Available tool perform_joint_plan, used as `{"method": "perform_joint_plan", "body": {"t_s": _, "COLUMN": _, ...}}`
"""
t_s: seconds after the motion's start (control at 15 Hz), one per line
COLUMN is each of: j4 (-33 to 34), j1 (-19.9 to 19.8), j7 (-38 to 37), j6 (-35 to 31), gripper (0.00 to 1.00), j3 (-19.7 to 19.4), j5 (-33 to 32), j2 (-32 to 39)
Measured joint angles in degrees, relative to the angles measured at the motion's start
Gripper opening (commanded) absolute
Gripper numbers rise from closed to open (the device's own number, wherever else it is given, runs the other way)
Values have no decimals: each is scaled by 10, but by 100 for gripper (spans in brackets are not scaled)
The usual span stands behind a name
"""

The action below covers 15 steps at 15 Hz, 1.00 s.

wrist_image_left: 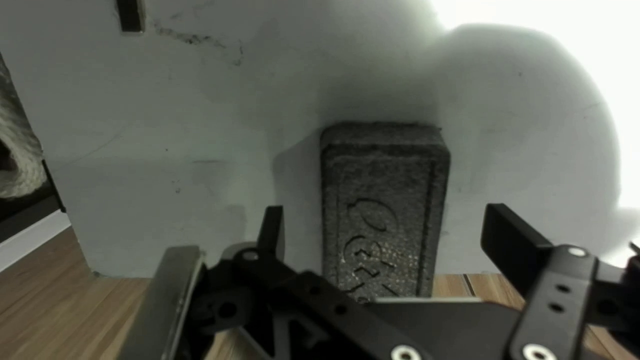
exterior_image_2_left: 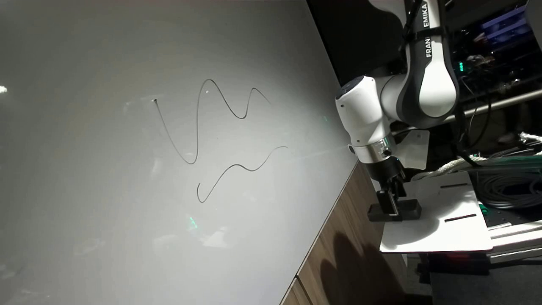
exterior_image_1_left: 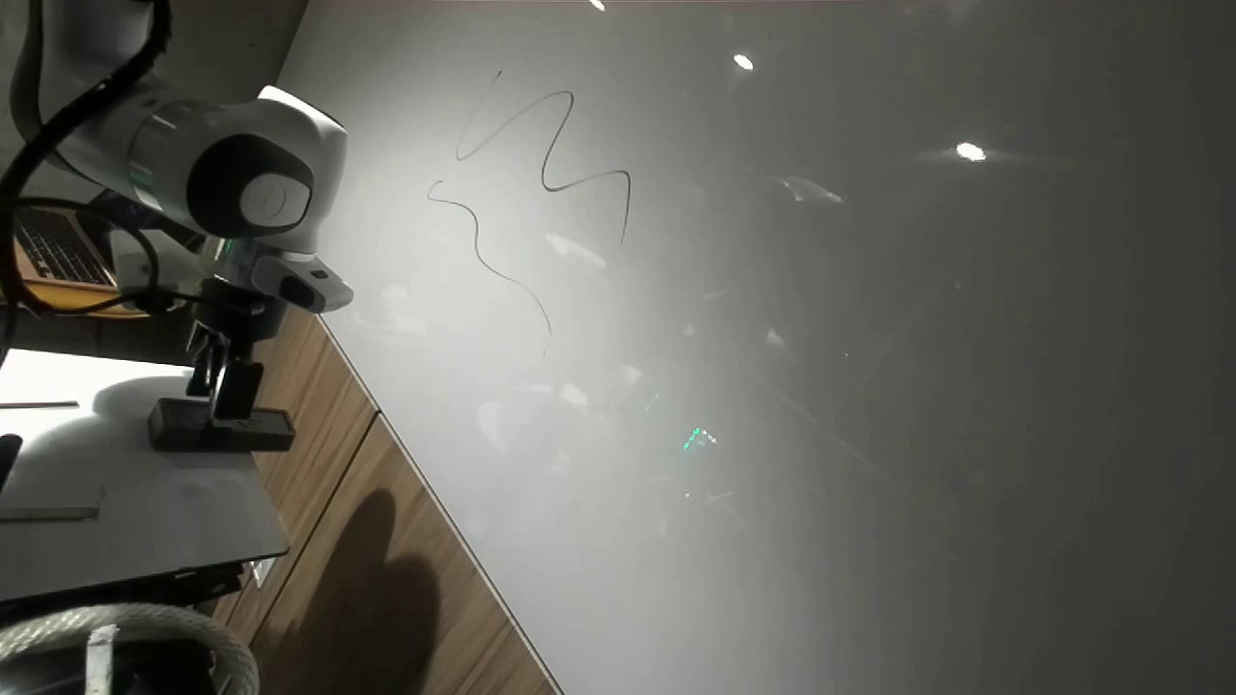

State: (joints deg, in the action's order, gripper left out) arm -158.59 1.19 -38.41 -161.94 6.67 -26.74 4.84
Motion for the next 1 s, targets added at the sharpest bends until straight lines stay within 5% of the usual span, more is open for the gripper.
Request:
{"method": "perform_joint_plan", "body": {"t_s": 0.13, "j4": 0, "j1": 0, "j7": 3, "j6": 0, "gripper": 96, "j3": 0, "j5": 1, "j2": -1}}
{"method": "perform_joint_plan", "body": {"t_s": 0.2, "j4": 1, "j1": -1, "j7": 5, "j6": 0, "gripper": 74, "j3": 0, "j5": 1, "j2": -1}}
{"method": "perform_joint_plan", "body": {"t_s": 0.33, "j4": 1, "j1": -3, "j7": 9, "j6": 0, "gripper": 69, "j3": 0, "j5": 2, "j2": -1}}
{"method": "perform_joint_plan", "body": {"t_s": 0.67, "j4": 0, "j1": -9, "j7": 18, "j6": 0, "gripper": 31, "j3": 0, "j5": 2, "j2": 0}}
{"method": "perform_joint_plan", "body": {"t_s": 1.0, "j4": 1, "j1": -9, "j7": 22, "j6": 1, "gripper": 30, "j3": 3, "j5": 2, "j2": -1}}
